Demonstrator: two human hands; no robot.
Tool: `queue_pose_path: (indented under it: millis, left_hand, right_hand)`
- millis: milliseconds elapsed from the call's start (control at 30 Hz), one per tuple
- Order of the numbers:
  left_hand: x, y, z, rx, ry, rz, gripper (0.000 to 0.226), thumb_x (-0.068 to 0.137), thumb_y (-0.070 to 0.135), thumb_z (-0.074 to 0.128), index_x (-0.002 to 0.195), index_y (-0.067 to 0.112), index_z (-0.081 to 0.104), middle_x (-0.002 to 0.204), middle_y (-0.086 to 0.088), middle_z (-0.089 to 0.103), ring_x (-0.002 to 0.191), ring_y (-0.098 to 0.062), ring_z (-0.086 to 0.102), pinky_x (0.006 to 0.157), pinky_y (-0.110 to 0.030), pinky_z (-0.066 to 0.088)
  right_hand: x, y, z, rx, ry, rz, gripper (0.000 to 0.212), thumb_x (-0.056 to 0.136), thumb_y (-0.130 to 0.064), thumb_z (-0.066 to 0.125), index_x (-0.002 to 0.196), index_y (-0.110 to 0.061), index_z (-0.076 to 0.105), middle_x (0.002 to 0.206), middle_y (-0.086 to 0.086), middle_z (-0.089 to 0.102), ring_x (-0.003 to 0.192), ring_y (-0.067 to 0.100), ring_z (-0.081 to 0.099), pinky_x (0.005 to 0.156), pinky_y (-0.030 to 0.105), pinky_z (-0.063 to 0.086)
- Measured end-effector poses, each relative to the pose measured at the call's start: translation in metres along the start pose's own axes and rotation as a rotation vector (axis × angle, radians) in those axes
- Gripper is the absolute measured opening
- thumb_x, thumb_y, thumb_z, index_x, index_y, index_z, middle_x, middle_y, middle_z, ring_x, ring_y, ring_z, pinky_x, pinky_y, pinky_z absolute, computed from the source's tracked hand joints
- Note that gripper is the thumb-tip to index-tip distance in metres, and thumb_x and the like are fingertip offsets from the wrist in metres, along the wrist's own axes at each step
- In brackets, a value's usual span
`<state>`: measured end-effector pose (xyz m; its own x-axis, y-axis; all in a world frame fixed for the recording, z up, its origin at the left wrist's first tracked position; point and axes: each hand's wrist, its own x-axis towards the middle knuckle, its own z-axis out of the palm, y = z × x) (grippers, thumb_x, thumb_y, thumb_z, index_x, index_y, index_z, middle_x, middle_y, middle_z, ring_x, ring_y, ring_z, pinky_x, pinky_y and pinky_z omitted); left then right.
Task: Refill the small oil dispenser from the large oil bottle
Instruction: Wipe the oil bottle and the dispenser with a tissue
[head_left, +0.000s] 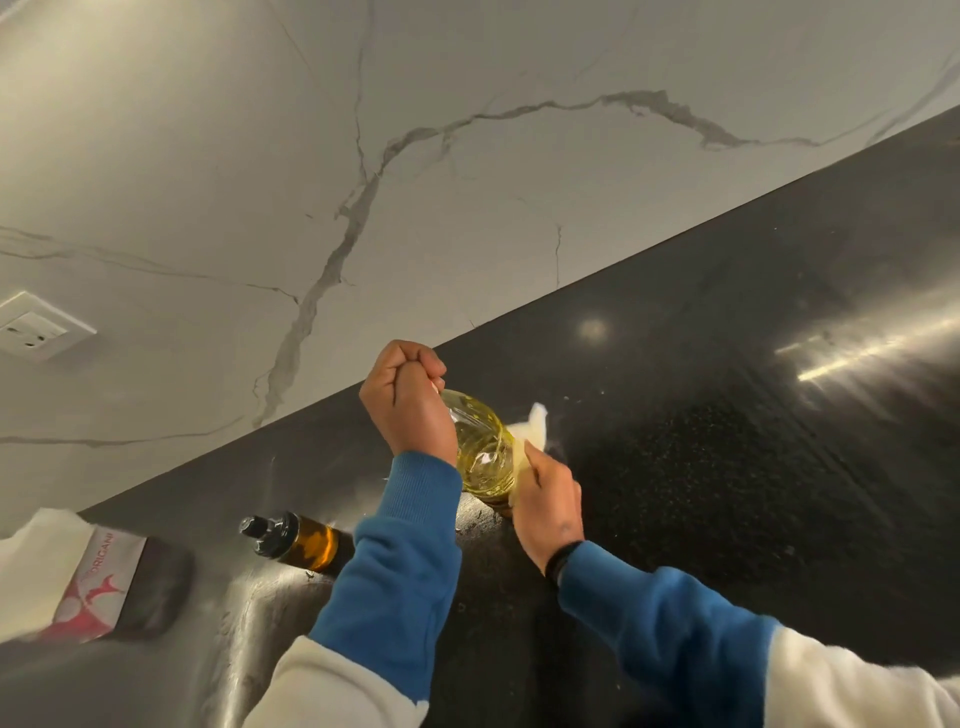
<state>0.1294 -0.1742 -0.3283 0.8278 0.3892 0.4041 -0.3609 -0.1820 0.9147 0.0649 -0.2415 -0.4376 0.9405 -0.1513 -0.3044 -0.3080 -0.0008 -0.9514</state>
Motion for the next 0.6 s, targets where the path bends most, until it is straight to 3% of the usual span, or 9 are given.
queue_pose_path:
  millis: [67,133,233,300,333,400,500,600]
  left_hand:
    - [-0.002,0.0,0.001,-0.003,0.027,0.006,0.026,0.064,-0.006,0.034,0.054,0.011,0.051,0.054,0.0,0.05,0.053,-0.011,0.042,0.052,-0.023,0.035]
    - [0.0,0.001,0.001,0.016,0.022,0.038,0.026,0.064,-0.006,0.035,0.055,0.013,0.05,0.055,-0.001,0.048,0.053,-0.008,0.042,0.053,-0.02,0.036]
    - [0.002,0.002,-0.002,0.036,-0.007,0.07,0.028,0.067,-0.007,0.034,0.056,0.014,0.048,0.053,0.003,0.046,0.053,-0.003,0.041,0.055,-0.016,0.036]
    - [0.001,0.001,-0.003,0.012,0.003,0.053,0.029,0.068,-0.01,0.033,0.057,0.012,0.049,0.053,0.0,0.045,0.051,-0.005,0.039,0.053,-0.017,0.034]
    - [0.001,0.001,-0.003,0.0,0.003,0.039,0.03,0.068,-0.012,0.033,0.059,0.011,0.05,0.054,-0.002,0.044,0.051,-0.006,0.039,0.052,-0.017,0.034]
    - [0.001,0.0,-0.004,-0.019,-0.024,0.017,0.031,0.071,-0.014,0.033,0.061,0.009,0.053,0.054,0.0,0.046,0.051,-0.008,0.041,0.053,-0.02,0.036]
    - [0.004,-0.002,-0.005,-0.03,-0.079,-0.006,0.031,0.073,-0.012,0.035,0.064,0.008,0.057,0.051,0.008,0.048,0.05,-0.008,0.042,0.053,-0.028,0.04]
    - [0.006,-0.001,-0.005,-0.037,-0.111,-0.036,0.029,0.079,-0.009,0.038,0.072,0.007,0.061,0.049,0.008,0.048,0.047,-0.009,0.043,0.054,-0.031,0.045]
  right_hand:
    - [-0.006,-0.032,0.002,0.052,0.022,-0.178,0.04,0.098,-0.005,0.038,0.128,-0.018,0.063,0.091,0.0,0.066,0.067,0.011,0.058,0.058,0.022,0.049]
    - [-0.015,-0.063,0.001,0.1,0.02,-0.39,0.043,0.096,-0.002,0.042,0.128,-0.02,0.064,0.099,-0.003,0.07,0.08,0.013,0.066,0.07,0.029,0.057]
    - [-0.024,-0.068,0.004,0.11,-0.015,-0.671,0.046,0.091,-0.001,0.044,0.125,-0.023,0.064,0.102,-0.018,0.065,0.092,0.0,0.063,0.077,0.02,0.052]
    - [-0.019,-0.045,0.007,0.068,0.02,-0.708,0.056,0.086,0.007,0.042,0.131,-0.019,0.062,0.128,-0.004,0.064,0.12,0.009,0.06,0.098,0.023,0.049]
    - [-0.014,-0.031,0.006,0.042,0.051,-0.67,0.056,0.084,0.01,0.041,0.128,-0.017,0.064,0.13,-0.001,0.064,0.121,0.01,0.059,0.1,0.023,0.049]
    - [-0.002,-0.004,0.001,-0.045,0.049,-0.455,0.046,0.09,0.01,0.04,0.112,-0.023,0.064,0.111,-0.008,0.064,0.102,0.004,0.062,0.087,0.025,0.053]
    - [0.013,0.027,-0.012,-0.272,-0.088,-0.101,0.028,0.101,-0.006,0.04,0.116,-0.013,0.062,0.098,-0.005,0.062,0.099,0.013,0.062,0.087,0.027,0.051]
    - [0.016,0.025,-0.013,-0.258,-0.08,0.018,0.03,0.1,-0.005,0.039,0.114,-0.014,0.064,0.098,0.0,0.065,0.101,0.021,0.064,0.091,0.035,0.053]
